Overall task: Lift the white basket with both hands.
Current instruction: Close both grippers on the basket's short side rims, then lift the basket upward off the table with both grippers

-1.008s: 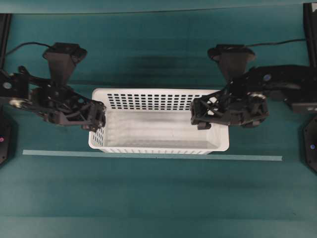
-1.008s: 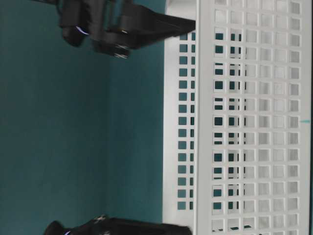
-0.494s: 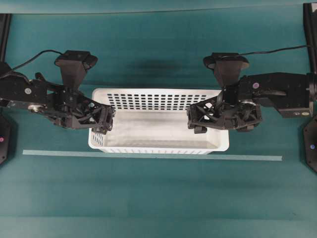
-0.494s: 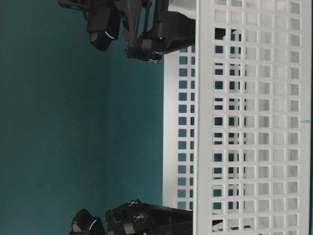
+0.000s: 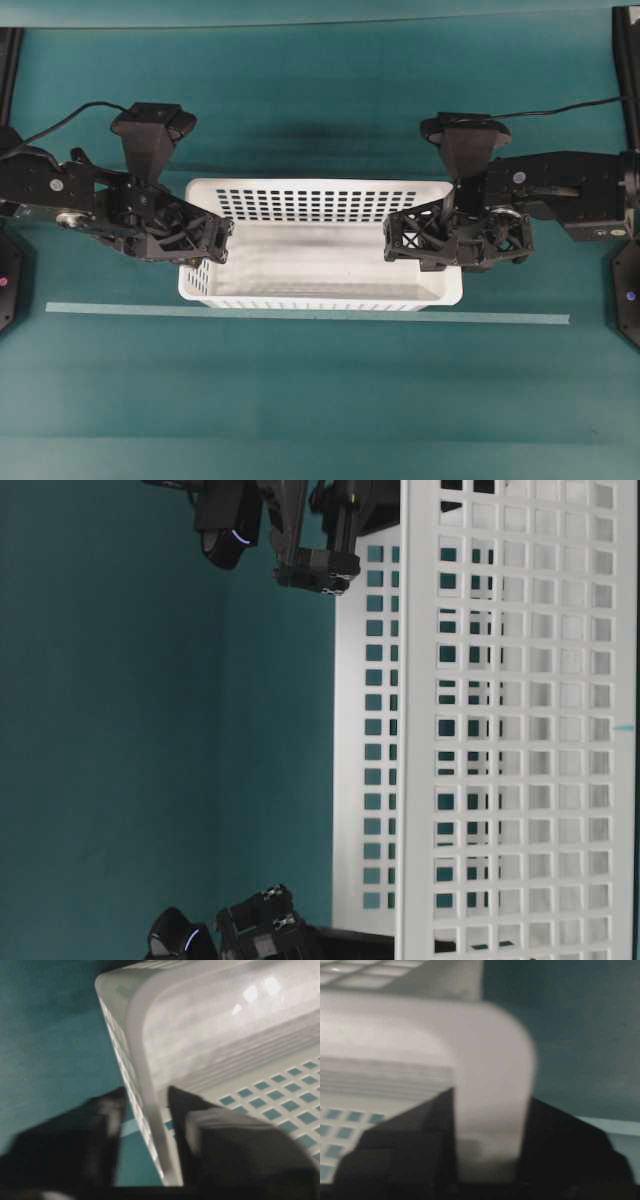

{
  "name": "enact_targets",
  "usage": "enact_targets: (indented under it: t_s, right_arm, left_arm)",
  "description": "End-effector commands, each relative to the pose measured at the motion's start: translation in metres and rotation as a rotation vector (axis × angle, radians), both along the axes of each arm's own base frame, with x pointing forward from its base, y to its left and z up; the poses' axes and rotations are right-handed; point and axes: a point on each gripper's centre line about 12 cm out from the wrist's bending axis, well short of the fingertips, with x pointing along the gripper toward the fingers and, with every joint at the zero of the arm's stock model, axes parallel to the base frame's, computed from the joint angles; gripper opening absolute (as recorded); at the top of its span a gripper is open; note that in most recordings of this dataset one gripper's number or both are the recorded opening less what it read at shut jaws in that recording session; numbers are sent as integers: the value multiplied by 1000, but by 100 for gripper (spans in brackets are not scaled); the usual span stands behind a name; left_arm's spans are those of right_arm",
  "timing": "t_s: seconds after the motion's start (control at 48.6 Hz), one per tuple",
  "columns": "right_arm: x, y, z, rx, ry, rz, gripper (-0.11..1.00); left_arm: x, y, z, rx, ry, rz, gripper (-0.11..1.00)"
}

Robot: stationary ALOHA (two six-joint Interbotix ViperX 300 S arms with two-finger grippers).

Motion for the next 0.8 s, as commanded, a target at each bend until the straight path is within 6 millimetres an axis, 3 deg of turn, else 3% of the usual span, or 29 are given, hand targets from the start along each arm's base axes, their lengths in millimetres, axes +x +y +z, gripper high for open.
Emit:
enact_targets:
  t_s: [0.0,0.062,0.514,0.782]
  right_arm:
    - [1,2,-8,6,30,8,18]
    - [2,2,-7,7,27,5,18]
    - [2,2,-1,4,13,10,18]
    - [1,-3,51,4,-49,-2,18]
  left_arm:
    - [2,1,-5,2,14,-1,24]
    - [2,1,-5,2,16,-1,15]
    - [4,1,2,6,-2,-5,15]
    - [6,2,44,14,-12,-10,11]
